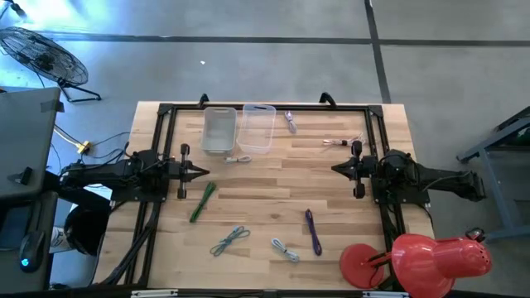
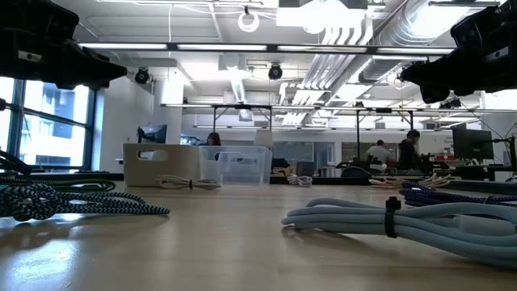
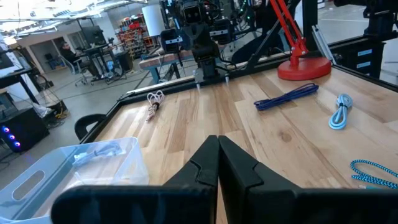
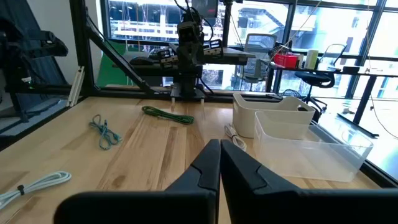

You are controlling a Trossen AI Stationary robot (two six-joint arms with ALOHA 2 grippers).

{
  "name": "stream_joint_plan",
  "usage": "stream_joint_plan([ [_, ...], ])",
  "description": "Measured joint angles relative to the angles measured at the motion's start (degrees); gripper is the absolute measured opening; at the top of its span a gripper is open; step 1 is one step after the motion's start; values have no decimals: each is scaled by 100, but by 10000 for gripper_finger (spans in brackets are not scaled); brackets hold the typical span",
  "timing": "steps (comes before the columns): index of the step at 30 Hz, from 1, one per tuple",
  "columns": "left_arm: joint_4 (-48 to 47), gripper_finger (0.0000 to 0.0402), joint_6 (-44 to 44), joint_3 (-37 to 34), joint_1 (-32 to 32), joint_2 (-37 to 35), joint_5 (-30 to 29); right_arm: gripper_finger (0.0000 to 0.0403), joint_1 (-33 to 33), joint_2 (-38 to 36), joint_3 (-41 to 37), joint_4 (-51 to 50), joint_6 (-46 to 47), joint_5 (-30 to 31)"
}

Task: Pick & Place USB Port

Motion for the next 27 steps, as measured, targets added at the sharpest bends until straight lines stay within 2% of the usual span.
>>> stream_joint_plan([
  [4, -1, 1, -2, 0, 1, 0, -1, 5, 0, -2, 0, 0, -3, 0],
  [9, -1, 1, -1, 0, 1, -2, -1, 5, 1, -2, 0, 45, -428, 176],
  [17, 6, 1, 0, 0, 0, 0, 1, 5, 2, -2, 0, 45, -411, 284],
  [24, 8, 1, 0, -2, -1, -2, 1, 5, 2, 0, 2, 44, 666, 136],
  [27, 8, 1, 0, -2, 1, 0, 1, 5, 2, -2, 1, 39, 788, 136],
])
